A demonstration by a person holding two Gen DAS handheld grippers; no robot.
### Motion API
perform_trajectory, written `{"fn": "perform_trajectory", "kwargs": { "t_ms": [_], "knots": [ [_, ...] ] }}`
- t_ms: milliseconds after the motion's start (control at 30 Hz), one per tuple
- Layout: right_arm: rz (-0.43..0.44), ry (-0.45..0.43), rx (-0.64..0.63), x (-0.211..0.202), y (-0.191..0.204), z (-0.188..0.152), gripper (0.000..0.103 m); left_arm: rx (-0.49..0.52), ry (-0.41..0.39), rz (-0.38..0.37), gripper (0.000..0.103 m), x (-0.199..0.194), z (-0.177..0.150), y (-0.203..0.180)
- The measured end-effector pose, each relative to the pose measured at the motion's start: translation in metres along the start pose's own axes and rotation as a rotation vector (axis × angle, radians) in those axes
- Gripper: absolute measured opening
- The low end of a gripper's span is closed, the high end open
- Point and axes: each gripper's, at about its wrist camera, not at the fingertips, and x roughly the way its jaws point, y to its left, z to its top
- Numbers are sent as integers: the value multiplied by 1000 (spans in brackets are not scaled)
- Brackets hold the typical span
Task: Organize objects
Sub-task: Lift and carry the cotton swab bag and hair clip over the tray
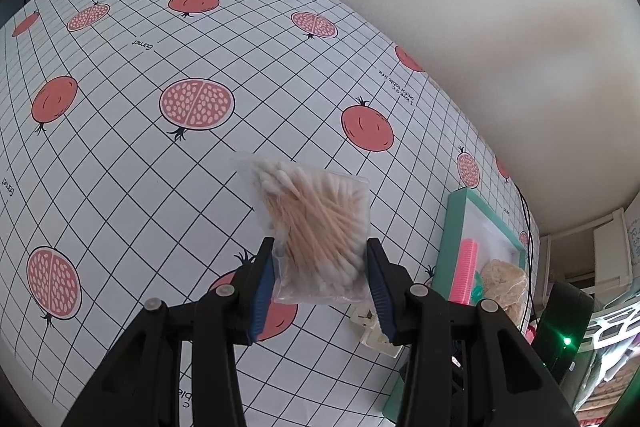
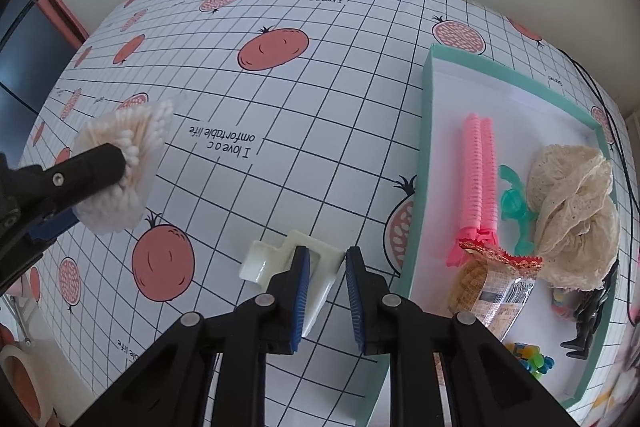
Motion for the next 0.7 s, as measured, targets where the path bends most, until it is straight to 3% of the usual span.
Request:
{"fn": "perform_trajectory", "kwargs": {
  "t_ms": [267,700],
  "knots": [
    [-47,-11,-39,0,9,0,20,4,-4,-1,45,-1,0,-1],
    [-41,-48,-55,-16,14,2,20,-1,-24,-26,45,-10,1,-7]
  ]
}}
